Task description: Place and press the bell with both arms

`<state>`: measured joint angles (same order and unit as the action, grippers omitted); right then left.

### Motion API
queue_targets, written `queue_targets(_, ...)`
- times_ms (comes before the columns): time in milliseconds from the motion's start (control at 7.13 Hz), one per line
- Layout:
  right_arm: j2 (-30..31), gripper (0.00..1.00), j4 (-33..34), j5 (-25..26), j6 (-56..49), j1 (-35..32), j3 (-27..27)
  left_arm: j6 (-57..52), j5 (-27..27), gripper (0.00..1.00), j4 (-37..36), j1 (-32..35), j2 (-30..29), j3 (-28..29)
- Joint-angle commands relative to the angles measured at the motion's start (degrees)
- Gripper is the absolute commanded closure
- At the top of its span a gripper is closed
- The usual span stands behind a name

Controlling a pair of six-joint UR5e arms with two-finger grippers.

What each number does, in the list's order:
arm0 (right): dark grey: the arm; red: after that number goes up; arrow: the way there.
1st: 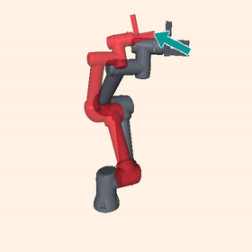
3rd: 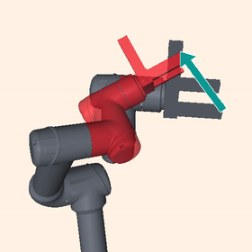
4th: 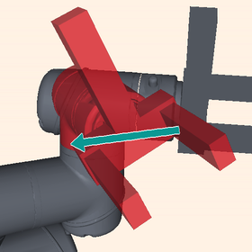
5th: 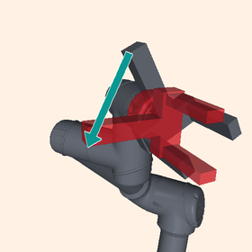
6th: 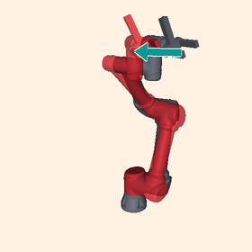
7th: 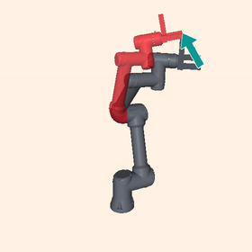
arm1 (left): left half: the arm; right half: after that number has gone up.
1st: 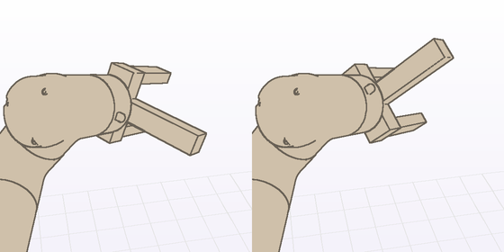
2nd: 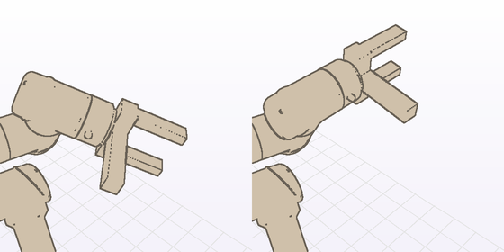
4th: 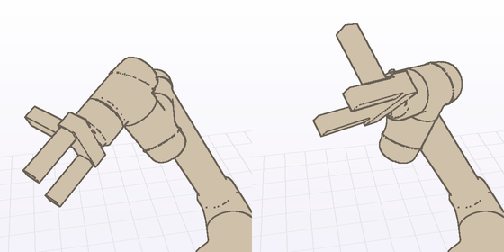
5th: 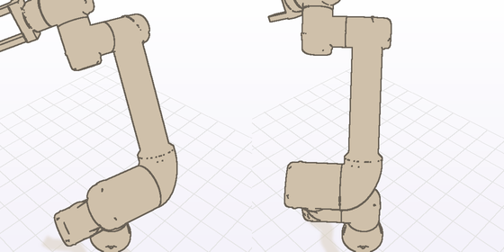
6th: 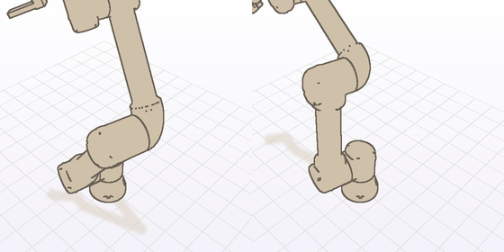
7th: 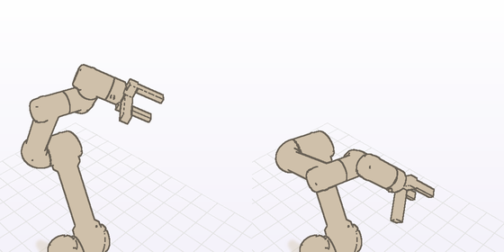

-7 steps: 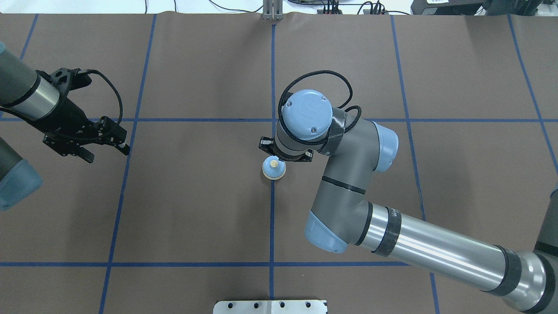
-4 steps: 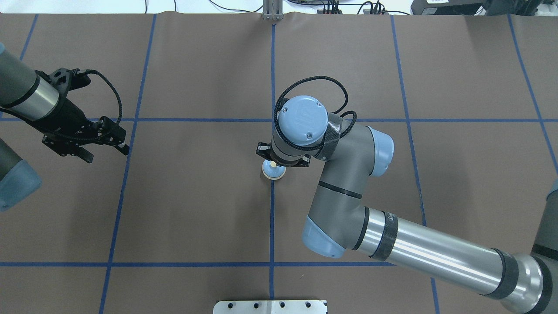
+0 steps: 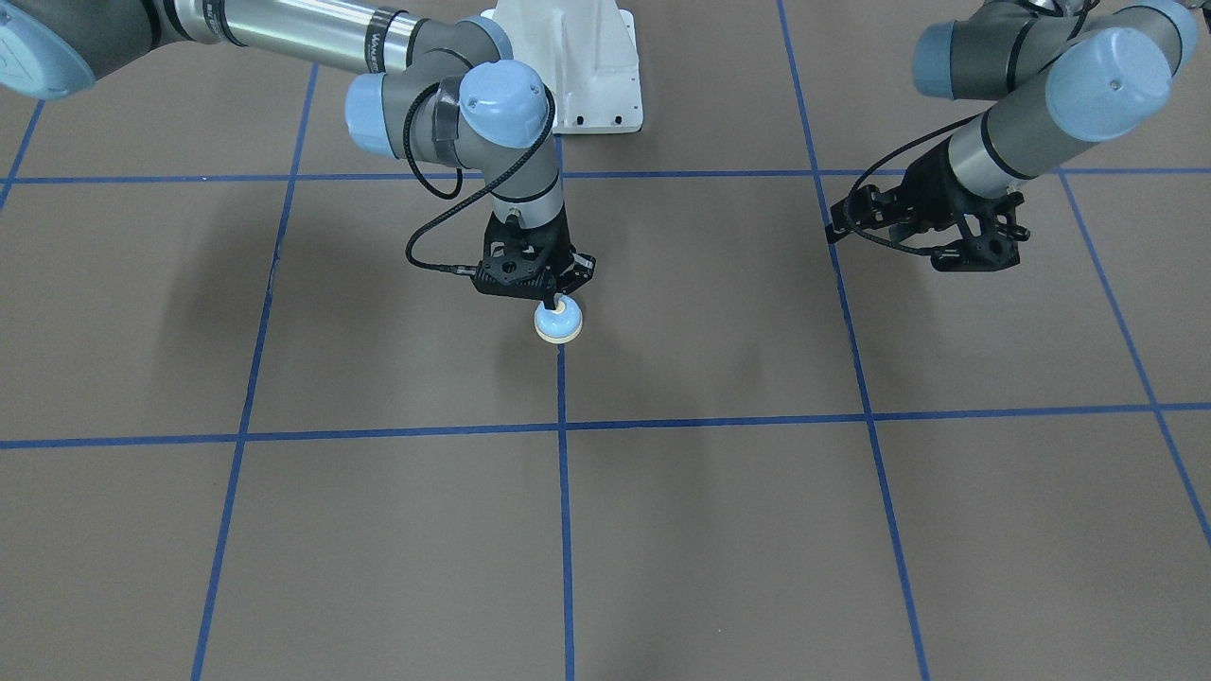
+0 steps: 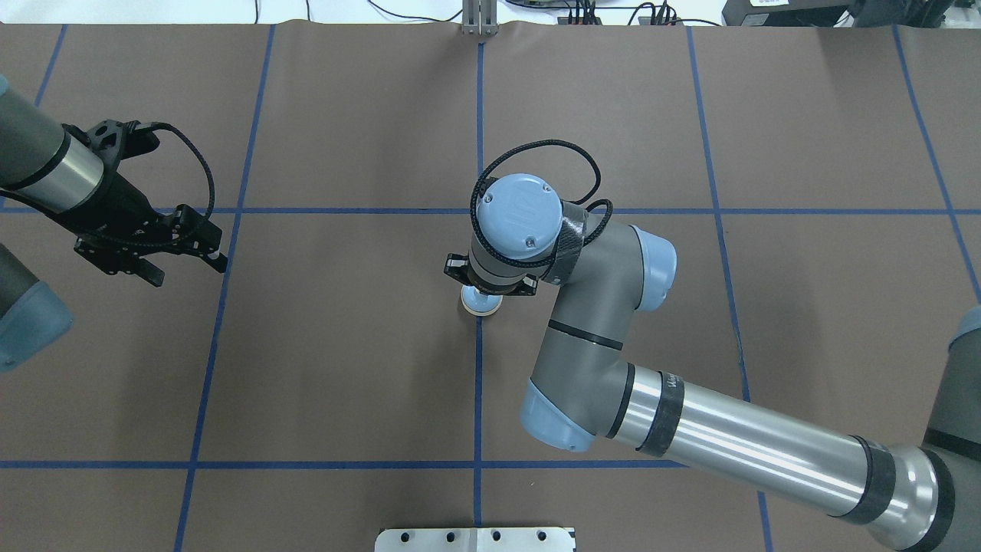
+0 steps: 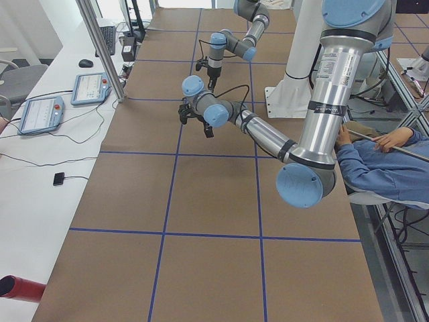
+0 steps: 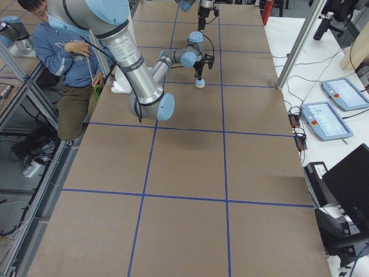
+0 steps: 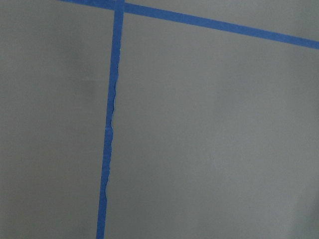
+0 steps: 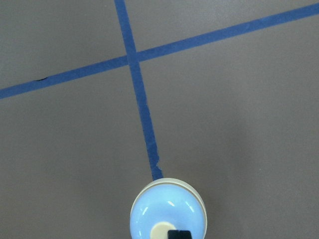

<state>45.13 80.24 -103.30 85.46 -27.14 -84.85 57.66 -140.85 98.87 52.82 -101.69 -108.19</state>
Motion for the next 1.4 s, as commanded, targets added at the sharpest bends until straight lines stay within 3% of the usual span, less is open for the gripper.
queue_targets(0, -0.82, 1.00, -2.90, -0.58, 0.23, 0.25, 1.71, 0.00, -0.04, 0.01, 0.00, 0.00, 0.00, -0.01)
queue_targets(280, 0.57, 1.00, 4.25, -5.65, -0.37, -2.20, -6.77, 0.00, -0.04, 0.00, 0.00, 0.00, -0.09, -0.01)
queue_targets(561, 4.59, 1.00, 5.80, -5.94, -0.64, -3.70, -11.71, 0.00, -0.04, 0.01, 0.00, 0.00, -0.09, -0.01)
queue_targets(841, 14.50, 1.00, 5.80, -12.05, -8.75, -11.13, -20.05, -1.66, -0.04, 0.01, 0.27, 2.35, 0.96, -0.36)
queue_targets(1122, 24.87, 1.00, 5.71, -16.12, -20.54, -19.58, -24.90, -14.60, -0.04, 0.01, 0.18, 7.01, 5.15, -0.36)
queue_targets(1262, 30.93, 0.90, 5.63, -19.71, -27.99, -25.01, -26.40, -23.12, -0.04, 0.01, 0.35, 10.42, 9.54, -0.71)
